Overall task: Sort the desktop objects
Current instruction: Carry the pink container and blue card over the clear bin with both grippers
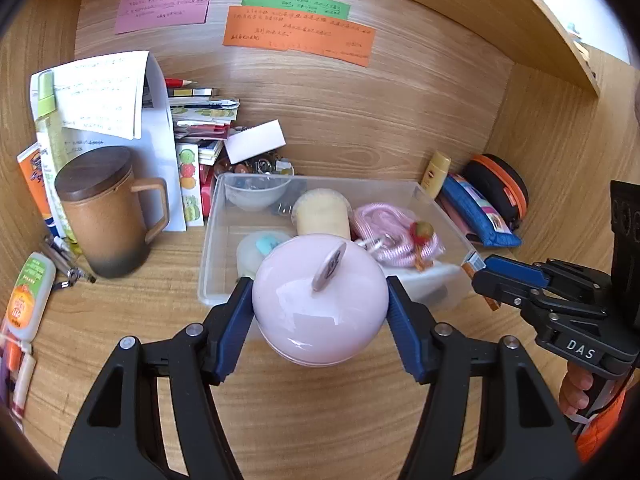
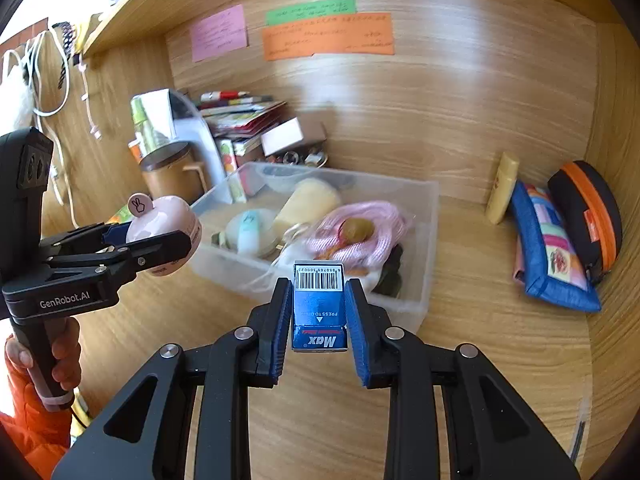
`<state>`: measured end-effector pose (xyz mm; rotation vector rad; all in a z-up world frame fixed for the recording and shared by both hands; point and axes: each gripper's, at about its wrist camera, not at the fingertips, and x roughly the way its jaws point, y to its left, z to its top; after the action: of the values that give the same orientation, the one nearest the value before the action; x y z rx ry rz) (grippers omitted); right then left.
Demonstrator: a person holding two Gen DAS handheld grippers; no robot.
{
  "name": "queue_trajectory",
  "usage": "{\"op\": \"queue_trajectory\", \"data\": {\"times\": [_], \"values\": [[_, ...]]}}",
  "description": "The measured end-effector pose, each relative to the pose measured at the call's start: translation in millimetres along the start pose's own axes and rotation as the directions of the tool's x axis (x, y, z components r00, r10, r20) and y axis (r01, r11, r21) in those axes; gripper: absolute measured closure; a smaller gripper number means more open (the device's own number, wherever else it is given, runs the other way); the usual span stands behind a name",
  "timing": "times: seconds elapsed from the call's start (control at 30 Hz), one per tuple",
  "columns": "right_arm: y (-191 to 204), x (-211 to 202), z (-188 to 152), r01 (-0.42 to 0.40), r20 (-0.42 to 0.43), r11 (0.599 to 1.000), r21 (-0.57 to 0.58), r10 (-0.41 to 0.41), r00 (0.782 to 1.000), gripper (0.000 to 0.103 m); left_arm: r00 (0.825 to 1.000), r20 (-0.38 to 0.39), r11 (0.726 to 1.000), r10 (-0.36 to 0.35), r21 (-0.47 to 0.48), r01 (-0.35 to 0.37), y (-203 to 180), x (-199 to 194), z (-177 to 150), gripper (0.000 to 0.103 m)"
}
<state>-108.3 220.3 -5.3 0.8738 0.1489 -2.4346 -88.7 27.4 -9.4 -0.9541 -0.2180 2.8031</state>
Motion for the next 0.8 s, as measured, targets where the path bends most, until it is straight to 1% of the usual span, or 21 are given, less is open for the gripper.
{"op": "queue_trajectory", "data": {"times": [0.2, 0.43, 0.6, 0.8], "values": [[-3.8, 10.1, 16.2, 0.010, 0.008, 1.000, 0.010, -0.010, 1.000, 0.078, 1.000, -0.014, 1.000, -0.020, -0.008, 0.020, 4.3, 16.5, 13.7, 0.039], [3.9, 32.6, 28.9, -0.007, -0.017, 1.000, -0.006, 0.007, 1.000, 0.078, 0.998, -0.039, 0.999, -0.040, -0.011, 0.040, 6.2, 34.1, 21.4, 0.039], [13.7, 52.1, 34.5, -0.013, -0.047, 0.999, -0.036, 0.011, 0.999, 0.078, 0.998, -0.054, 0.999, -0.038, -0.026, 0.037, 14.1, 43.9, 22.8, 0.039], [20.3, 73.5, 40.1, -0.023, -0.077, 0.999, -0.045, 0.019, 0.997, 0.078, 0.997, -0.068, 0.998, -0.029, -0.054, 0.026, 25.3, 52.4, 22.5, 0.040]]}}
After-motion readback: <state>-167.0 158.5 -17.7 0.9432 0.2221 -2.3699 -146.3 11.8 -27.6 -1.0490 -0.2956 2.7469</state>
